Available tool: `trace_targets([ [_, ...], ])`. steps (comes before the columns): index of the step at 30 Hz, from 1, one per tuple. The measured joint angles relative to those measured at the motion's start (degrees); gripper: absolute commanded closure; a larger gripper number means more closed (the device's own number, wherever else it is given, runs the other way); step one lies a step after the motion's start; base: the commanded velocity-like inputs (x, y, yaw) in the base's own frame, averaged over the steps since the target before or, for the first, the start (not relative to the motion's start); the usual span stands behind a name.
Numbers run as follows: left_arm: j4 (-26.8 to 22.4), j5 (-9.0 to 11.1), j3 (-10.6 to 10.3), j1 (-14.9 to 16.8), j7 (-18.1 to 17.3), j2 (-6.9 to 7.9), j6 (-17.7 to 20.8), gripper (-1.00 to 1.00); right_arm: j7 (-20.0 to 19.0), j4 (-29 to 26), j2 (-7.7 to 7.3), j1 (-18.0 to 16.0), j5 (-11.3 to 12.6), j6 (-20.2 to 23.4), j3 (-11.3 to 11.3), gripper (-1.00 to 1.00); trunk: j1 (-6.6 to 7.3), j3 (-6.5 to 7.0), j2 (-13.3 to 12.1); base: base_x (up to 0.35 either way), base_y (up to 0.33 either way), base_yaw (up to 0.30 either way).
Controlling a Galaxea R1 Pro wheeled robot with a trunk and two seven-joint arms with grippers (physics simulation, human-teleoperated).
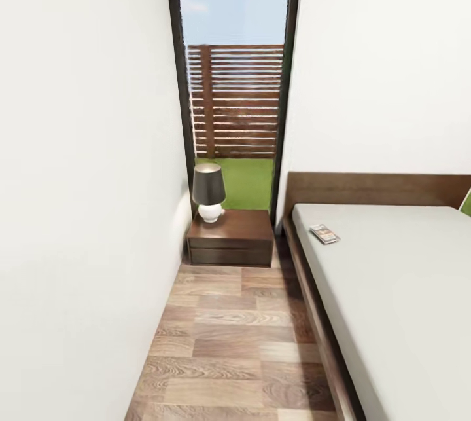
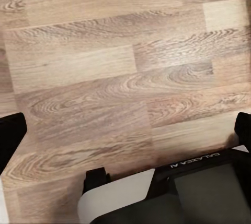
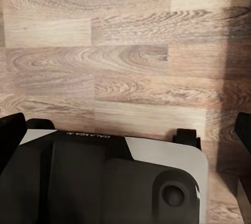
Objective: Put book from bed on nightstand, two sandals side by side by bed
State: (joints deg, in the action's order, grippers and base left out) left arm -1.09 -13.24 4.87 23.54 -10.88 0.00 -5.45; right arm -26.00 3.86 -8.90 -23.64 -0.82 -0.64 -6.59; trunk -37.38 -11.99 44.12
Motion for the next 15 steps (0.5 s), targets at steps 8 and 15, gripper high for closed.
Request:
trace_targets([
  [8,0.0,0.0,0.0,0.0,0.0,0.00,0.0,-1.00,0.0,0.0,0.00,0.0,0.0,0.0,0.0,-1.00,0.00,0.00,0.0,0.333,0.037,0.000],
  [15,0.0,0.0,0.0,0.0,0.0,0.00,0.0,-1.00,0.0,0.0,0.00,0.0,0.0,0.0,0.0,-1.00,0.00,0.00,0.0,0.332,0.002,0.000],
])
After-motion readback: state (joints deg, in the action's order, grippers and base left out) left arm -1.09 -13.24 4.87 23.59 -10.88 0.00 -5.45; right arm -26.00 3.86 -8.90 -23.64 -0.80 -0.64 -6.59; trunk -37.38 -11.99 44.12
